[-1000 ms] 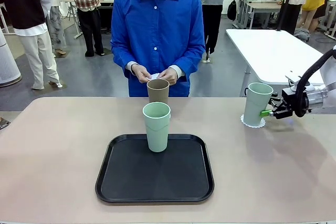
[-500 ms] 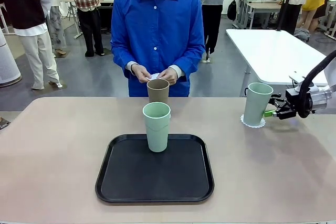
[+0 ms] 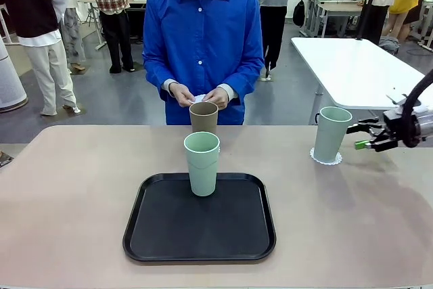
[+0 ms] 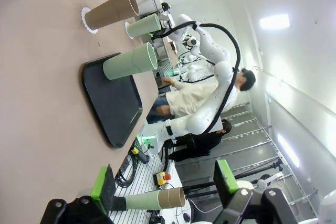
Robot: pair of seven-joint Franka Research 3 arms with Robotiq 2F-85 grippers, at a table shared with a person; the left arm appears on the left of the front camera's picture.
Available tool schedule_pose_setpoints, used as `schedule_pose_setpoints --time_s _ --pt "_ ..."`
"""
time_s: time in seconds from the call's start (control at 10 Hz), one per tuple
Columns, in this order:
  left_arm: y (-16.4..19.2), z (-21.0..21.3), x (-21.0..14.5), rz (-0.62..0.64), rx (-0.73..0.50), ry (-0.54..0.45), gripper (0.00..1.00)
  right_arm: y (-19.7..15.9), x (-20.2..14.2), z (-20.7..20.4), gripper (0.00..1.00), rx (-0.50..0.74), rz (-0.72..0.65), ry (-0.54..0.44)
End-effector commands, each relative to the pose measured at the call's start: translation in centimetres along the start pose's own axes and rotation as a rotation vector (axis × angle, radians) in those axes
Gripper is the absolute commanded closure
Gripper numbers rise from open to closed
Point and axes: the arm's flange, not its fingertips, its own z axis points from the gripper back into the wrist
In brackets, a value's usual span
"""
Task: Place coasters on the table and set cups on them.
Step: Take one Reusable plastic cup from the Flat Tray and place it on a coaster set by the human.
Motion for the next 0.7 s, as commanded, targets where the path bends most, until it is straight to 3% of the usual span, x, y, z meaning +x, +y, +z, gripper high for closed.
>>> schedule_pose_setpoints --time_s 0.0,0.4,0.6 --pt "-0.2 0.2 0.1 -0.008 -0.003 -0.003 0.00 4.1 3.5 1.2 0.00 -0.075 -0.065 0.122" --pt "-0.2 0.2 0.1 -0.008 -0.003 -0.003 0.00 9.0 12.0 2.0 0.00 -0.244 -0.368 0.285" --pt "-0.2 0.2 0.1 -0.008 -0.003 -0.003 0.00 10.9 15.4 2.7 0.00 -0.342 -0.409 0.466"
